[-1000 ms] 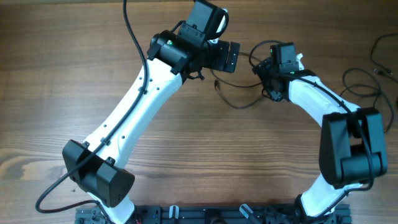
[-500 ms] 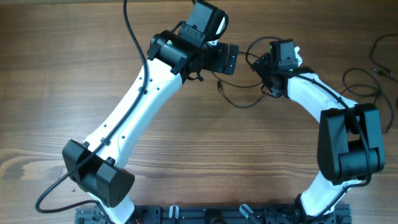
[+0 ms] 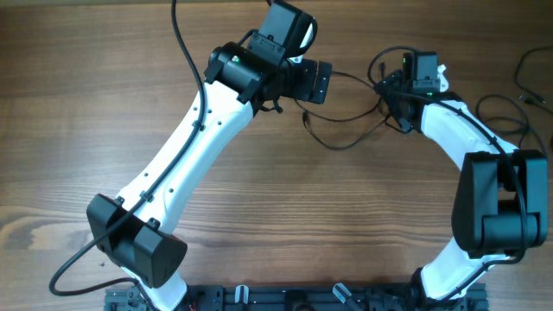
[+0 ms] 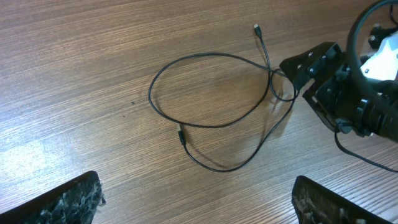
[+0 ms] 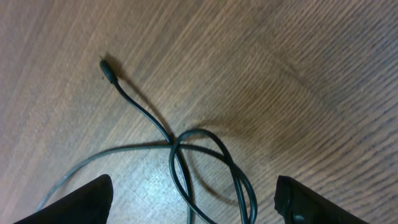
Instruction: Untangle cables
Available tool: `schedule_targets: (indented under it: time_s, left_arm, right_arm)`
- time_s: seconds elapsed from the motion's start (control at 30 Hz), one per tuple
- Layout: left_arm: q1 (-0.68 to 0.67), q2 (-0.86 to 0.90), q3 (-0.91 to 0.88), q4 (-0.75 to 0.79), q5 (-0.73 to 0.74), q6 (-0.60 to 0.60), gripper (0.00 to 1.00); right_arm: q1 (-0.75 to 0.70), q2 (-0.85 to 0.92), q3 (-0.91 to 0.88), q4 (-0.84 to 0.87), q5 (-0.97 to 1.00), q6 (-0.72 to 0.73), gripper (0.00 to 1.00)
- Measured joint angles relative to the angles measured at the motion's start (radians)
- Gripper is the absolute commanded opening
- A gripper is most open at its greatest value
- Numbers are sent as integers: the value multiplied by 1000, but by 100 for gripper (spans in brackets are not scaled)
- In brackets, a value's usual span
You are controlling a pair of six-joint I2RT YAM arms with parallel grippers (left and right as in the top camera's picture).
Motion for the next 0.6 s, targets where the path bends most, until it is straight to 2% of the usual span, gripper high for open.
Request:
schedule_targets:
  time_s: [0.07,0.2,0.33,0.6]
  left_arm:
    - [0,0,0,0,0,0,100]
    - [0,0,0,0,0,0,100]
    - [0,0,0,-3,0,0,100]
    - [0,0,0,-3,0,0,100]
  right_arm:
    - [5,0,0,-3,1,-4,85]
    - [11,0,0,29,1,-8,79]
    - [9,0,31,62,0,-15,79]
    - [9,0,88,-23,0,-23,82]
